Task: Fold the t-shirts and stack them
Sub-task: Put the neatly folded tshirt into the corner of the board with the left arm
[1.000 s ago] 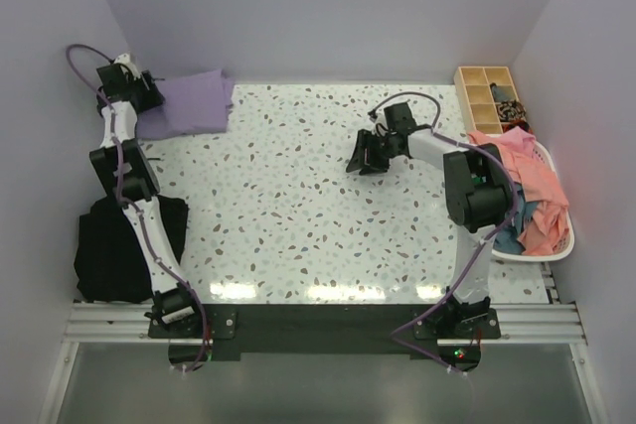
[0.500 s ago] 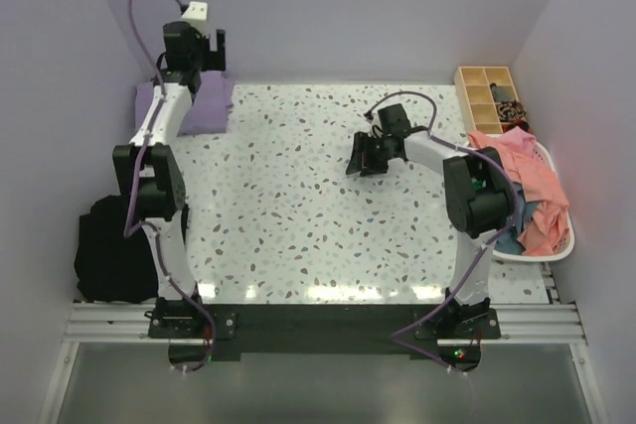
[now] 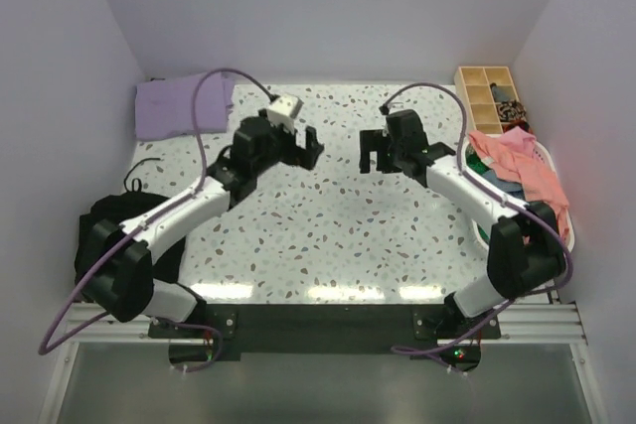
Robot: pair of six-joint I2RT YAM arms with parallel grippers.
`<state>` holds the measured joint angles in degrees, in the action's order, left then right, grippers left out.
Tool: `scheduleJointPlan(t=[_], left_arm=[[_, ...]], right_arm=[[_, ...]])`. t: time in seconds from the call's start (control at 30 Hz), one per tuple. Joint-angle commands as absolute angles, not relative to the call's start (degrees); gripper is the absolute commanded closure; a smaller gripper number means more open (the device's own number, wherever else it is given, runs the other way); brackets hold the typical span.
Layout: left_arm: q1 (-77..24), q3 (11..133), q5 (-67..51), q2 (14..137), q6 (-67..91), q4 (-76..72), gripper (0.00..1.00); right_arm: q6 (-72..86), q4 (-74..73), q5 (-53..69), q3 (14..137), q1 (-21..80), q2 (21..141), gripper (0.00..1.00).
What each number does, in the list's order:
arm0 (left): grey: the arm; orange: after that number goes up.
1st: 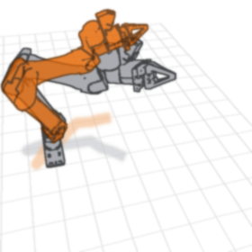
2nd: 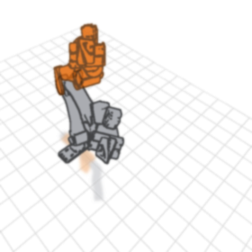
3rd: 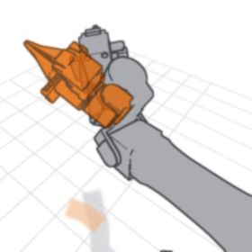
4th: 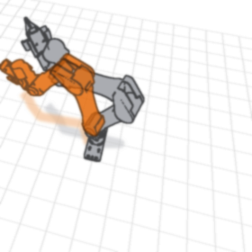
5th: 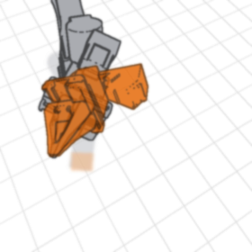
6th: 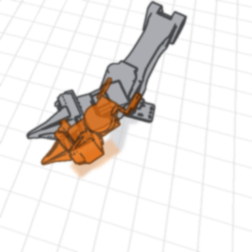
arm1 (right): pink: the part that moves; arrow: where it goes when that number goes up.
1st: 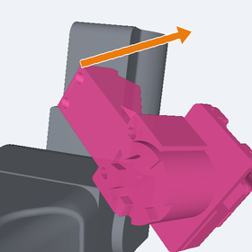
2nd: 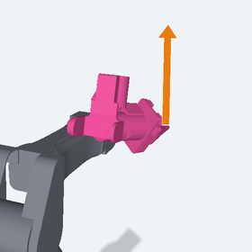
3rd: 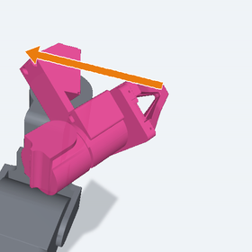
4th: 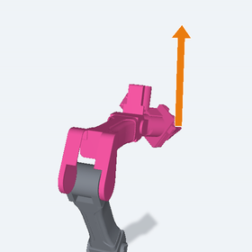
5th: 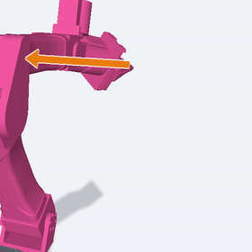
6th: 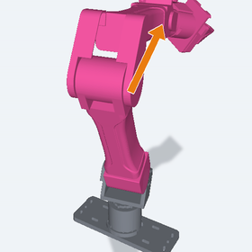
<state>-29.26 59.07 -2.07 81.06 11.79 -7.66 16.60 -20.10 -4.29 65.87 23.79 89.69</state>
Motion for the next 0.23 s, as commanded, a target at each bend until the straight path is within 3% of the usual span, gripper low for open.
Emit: scheduleJointPlan(t=[0.0,0.2], left_arm=[[-34.8,52.39,2.63,77.0,15.91,-9.41,0.0],[-39.81,45.7,12.7,71.72,18.98,-7.58,0.0]], right_arm=[[17.05,-17.58,-10.98,59.6,24.26,80.36,0.01],[17.14,-18.1,-13.97,52.83,24.52,73.13,0.01]])
